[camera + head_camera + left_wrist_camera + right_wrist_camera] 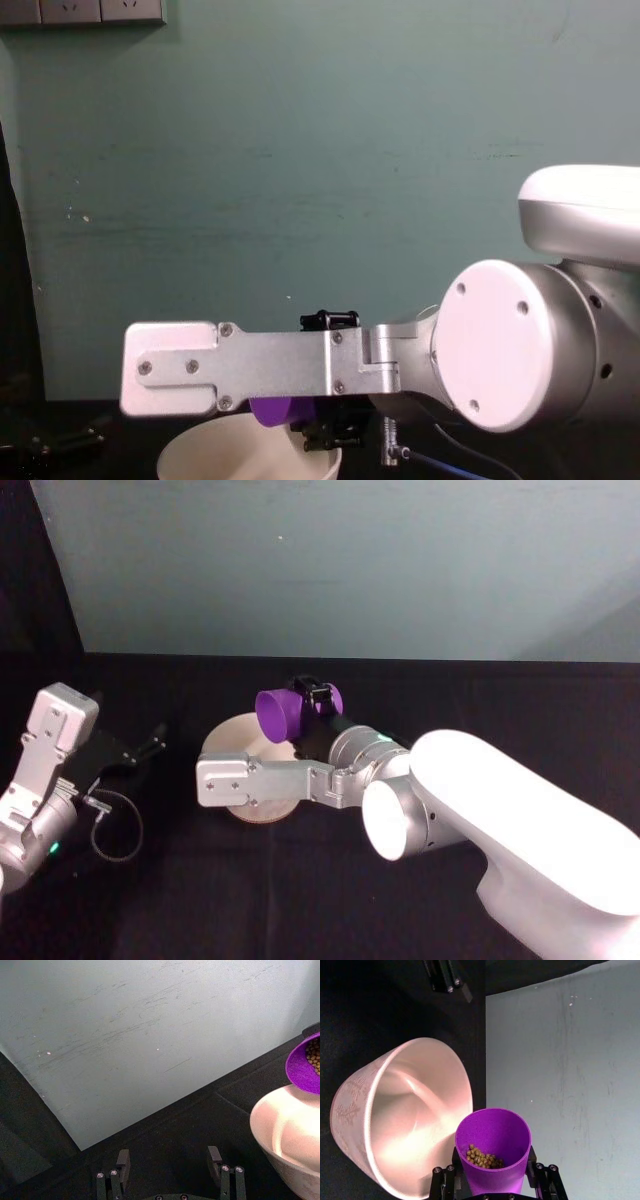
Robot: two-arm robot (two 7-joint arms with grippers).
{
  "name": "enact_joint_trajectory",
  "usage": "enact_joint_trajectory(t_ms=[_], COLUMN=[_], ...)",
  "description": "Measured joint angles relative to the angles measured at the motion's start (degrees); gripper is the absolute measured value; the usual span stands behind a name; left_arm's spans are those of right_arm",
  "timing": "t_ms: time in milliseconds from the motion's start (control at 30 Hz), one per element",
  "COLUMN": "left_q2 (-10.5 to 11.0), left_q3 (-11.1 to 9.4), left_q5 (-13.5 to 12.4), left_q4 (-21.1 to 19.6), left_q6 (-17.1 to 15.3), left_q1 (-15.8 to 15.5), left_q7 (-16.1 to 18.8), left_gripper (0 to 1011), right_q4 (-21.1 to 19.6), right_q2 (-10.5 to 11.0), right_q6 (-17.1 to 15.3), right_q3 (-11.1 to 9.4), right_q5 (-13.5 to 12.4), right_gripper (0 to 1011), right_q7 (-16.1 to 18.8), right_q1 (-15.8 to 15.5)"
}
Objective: Pick up the cup and pour the mung beans from the cup into the bowl.
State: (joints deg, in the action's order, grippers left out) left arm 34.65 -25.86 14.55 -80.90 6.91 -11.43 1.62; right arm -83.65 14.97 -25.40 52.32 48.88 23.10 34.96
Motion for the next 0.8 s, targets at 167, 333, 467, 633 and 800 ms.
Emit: enact_joint_trajectory(t_ms=[167,333,467,633,800], left_q2=[0.0,0.0,0.0,0.0,0.0], left_q3=[0.0,0.0,0.0,0.0,0.0], left_q5=[0.0,0.0,0.0,0.0,0.0], left_q4=[0.0,0.0,0.0,0.0,0.0], left_q6=[0.0,0.0,0.0,0.0,0.0], left_q1=[0.0,0.0,0.0,0.0,0.0], left_q7=[0.0,0.0,0.0,0.0,0.0], left_gripper=[1011,1011,1012,1011,1011], right_q4=[-0.08,-0.05,-0.13,-0.32,-0.56], right_q2=[-0.23,-0.43,-0.6,-0.75,-0.75], right_q6=[-0.44,-0.75,-0.96,-0.99,-0.84], right_q3=[0.53,0.92,1.09,1.19,1.21], right_q5=[1.87,3.52,4.75,6.19,7.18], right_gripper=[726,726,726,726,726], right_q7=[0.96,1.58,1.96,2.47,2.8], right_q1=[0.2,0.31,0.32,0.25,0.05])
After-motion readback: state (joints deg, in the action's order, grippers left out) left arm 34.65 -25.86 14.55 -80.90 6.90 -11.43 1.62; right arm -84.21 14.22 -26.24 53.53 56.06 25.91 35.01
